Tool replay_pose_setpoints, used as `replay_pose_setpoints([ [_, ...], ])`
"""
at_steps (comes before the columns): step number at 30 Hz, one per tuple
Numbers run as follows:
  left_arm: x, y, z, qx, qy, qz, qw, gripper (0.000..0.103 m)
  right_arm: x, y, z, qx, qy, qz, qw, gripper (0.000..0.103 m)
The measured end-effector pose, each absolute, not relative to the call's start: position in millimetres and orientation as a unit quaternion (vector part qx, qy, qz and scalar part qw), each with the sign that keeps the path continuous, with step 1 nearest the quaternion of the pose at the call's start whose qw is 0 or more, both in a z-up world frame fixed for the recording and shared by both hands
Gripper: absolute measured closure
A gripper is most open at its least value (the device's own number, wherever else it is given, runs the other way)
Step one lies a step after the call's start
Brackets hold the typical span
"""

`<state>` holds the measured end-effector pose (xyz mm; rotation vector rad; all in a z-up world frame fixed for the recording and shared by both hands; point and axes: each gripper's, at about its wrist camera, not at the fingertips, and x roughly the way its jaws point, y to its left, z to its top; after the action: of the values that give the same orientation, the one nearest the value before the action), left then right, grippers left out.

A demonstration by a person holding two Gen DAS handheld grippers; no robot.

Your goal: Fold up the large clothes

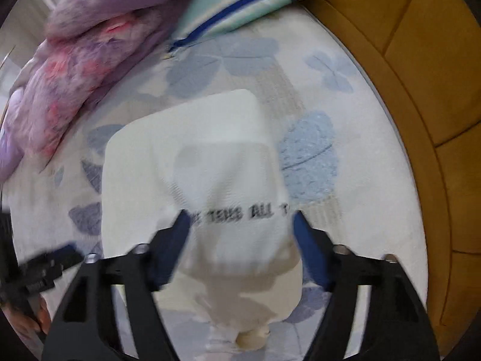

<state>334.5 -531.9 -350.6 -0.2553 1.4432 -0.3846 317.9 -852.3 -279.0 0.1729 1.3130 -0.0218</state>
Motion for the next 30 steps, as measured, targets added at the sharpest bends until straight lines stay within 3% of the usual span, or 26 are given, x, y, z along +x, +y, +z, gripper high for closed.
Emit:
replay_pose_setpoints([
  [2, 344.5, -563.3, -365.2, -0.090, 0.662, -0.193, 0.719, 0.055, 316.6, -844.1, -292.5, 0.096, 0.622, 0.025, 0.777, 0.054],
  [4, 352.5, -583.0, -401.9, -0.071, 0.695, -0.180, 0.693, 0.067, 318.4, -853.0, -324.7, 0.101, 0.649, 0.019, 0.754, 0.055],
  [7, 352.3, -581.5, -445.3, -0.082, 0.718, -0.162, 0.672, 0.075, 307.5, -862.6, -385.2, 0.116, 0.683, -0.023, 0.721, 0.052],
  [10, 349.5, -569.3, -448.8, -0.085, 0.704, -0.174, 0.683, 0.084, 285.8, -851.2, -379.3, 0.097, 0.644, -0.037, 0.758, 0.052],
  [12, 349.5, -559.1, -447.8, -0.091, 0.705, -0.176, 0.681, 0.085, 279.2, -848.9, -376.1, 0.110, 0.639, -0.060, 0.759, 0.052],
  [14, 346.7, -551.4, -436.4, -0.075, 0.705, -0.175, 0.683, 0.085, 281.5, -842.9, -367.2, 0.099, 0.645, -0.060, 0.756, 0.043],
  [15, 346.6, -548.7, -428.5, -0.056, 0.705, -0.169, 0.686, 0.079, 282.6, -839.1, -362.2, 0.096, 0.646, -0.055, 0.755, 0.033],
  [17, 346.3, -548.3, -415.6, -0.032, 0.709, -0.157, 0.687, 0.046, 280.8, -834.7, -346.7, 0.109, 0.647, -0.055, 0.753, 0.025],
  [18, 345.9, -543.9, -404.3, -0.032, 0.707, -0.156, 0.689, 0.039, 274.9, -833.1, -333.9, 0.127, 0.640, -0.060, 0.755, 0.022],
  [21, 338.4, -530.4, -377.0, -0.027, 0.699, -0.161, 0.696, 0.038, 253.2, -821.8, -299.0, 0.172, 0.616, -0.048, 0.767, 0.015],
  [24, 329.8, -512.9, -342.1, -0.018, 0.692, -0.157, 0.705, 0.027, 234.5, -798.0, -264.9, 0.167, 0.611, -0.052, 0.772, 0.014],
  [30, 277.0, -495.0, -272.1, -0.041, 0.668, -0.156, 0.726, 0.026, 213.2, -733.5, -206.8, 0.139, 0.587, -0.078, 0.794, 0.011],
])
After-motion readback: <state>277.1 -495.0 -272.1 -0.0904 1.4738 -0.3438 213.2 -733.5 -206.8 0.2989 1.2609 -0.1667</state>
